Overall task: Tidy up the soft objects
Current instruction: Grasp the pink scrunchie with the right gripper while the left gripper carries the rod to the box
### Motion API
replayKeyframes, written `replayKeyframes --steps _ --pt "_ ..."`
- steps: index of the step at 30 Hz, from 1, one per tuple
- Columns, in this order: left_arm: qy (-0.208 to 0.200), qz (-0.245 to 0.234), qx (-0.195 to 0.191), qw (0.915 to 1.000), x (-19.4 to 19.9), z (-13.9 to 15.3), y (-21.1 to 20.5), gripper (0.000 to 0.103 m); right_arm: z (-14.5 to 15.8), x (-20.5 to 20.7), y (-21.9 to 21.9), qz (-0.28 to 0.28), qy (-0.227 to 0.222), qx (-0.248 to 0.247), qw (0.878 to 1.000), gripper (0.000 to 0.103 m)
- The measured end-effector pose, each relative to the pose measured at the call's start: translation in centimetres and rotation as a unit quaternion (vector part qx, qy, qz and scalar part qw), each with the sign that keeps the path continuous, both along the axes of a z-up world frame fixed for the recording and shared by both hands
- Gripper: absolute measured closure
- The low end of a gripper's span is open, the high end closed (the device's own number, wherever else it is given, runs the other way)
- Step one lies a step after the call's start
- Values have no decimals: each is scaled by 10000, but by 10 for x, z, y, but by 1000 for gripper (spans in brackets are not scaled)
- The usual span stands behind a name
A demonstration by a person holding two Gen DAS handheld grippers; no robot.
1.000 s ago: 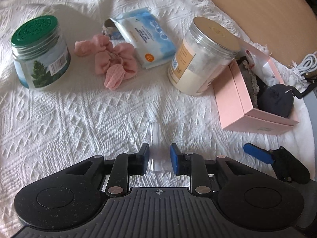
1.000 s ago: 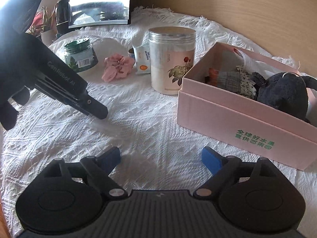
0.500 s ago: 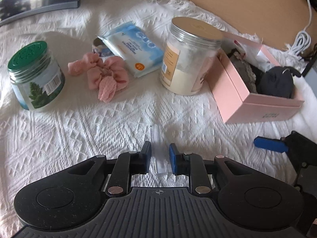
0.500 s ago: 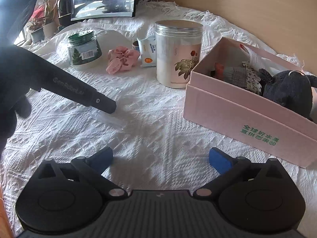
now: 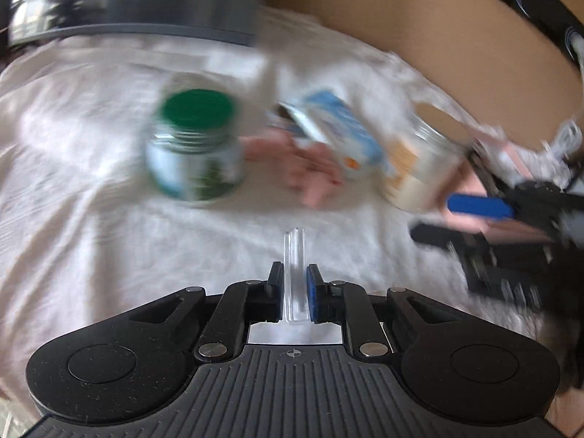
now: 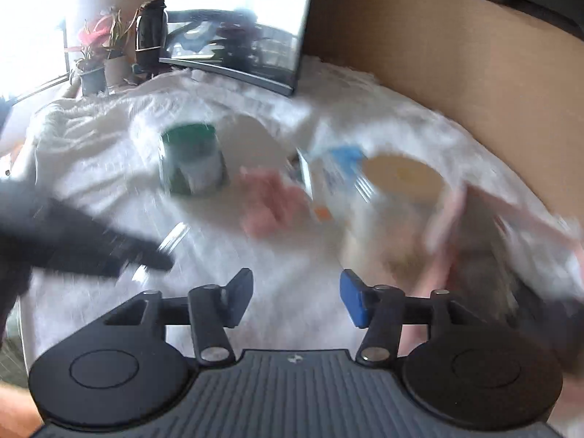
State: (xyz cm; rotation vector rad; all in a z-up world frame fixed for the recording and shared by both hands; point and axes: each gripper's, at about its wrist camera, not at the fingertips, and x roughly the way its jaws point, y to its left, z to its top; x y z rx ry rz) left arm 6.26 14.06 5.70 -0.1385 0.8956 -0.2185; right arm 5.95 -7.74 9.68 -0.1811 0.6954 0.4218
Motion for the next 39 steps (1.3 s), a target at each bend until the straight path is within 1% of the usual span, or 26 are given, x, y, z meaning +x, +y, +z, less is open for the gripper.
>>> replayKeyframes --steps 2,4,6,8,9,10,11,13,14,16,20,23,27,30,32,34,37,39 --pt "-26 133 -84 9999 0 3 21 88 3 32 24 43 167 131 9998 50" --pt "-25 224 -172 9996 3 4 39 88 -2 61 46 43 348 124 9993 50" --pt "-22 282 -244 9993 4 3 53 88 -15 89 68 -78 558 -6 9984 50" --pt "-6 290 -311 9991 6 2 62 88 -30 112 82 -268 799 -190 9963 50" --pt "3 287 -337 9990 8 1 64 88 -37 118 86 -354 896 -242 9951 50" --pt "4 271 -369 9990 10 0 66 88 -43 124 89 -429 1024 -283 9934 55" --pt "-3 252 -387 9989 11 0 66 88 -47 128 90 -495 1090 -303 9923 63" --pt "-51 203 -413 9989 15 1 64 88 -41 128 91 -518 1129 -374 9916 86" --pt "-82 179 -428 9989 15 4 62 88 -37 127 91 -510 1134 -372 9915 86" --pt "-164 95 -449 9988 21 9 58 88 -21 122 87 -474 1024 -306 9931 90" --pt "-405 -81 -435 9982 31 28 44 88 25 108 75 -463 603 -153 9970 91" --pt "-646 -169 -433 9968 42 47 33 88 67 97 60 -485 141 62 9987 91" --pt "-1034 -298 -460 9931 64 80 15 88 121 84 31 -628 -467 251 9966 91" --pt "-1307 -509 -485 9889 78 104 -6 88 153 71 0 -894 -905 338 9913 91" --pt "-1433 -654 -512 9862 88 115 -24 88 166 63 -21 -1110 -1103 361 9870 91" --pt "-1449 -832 -604 9841 96 122 -48 88 174 53 -45 -1408 -1291 326 9810 91" --pt "-1394 -1166 -721 9807 105 126 -87 88 178 36 -77 -1867 -1452 230 9714 91" --pt "-1255 -1488 -835 9773 109 123 -119 88 175 24 -100 -2117 -1514 218 9653 91"
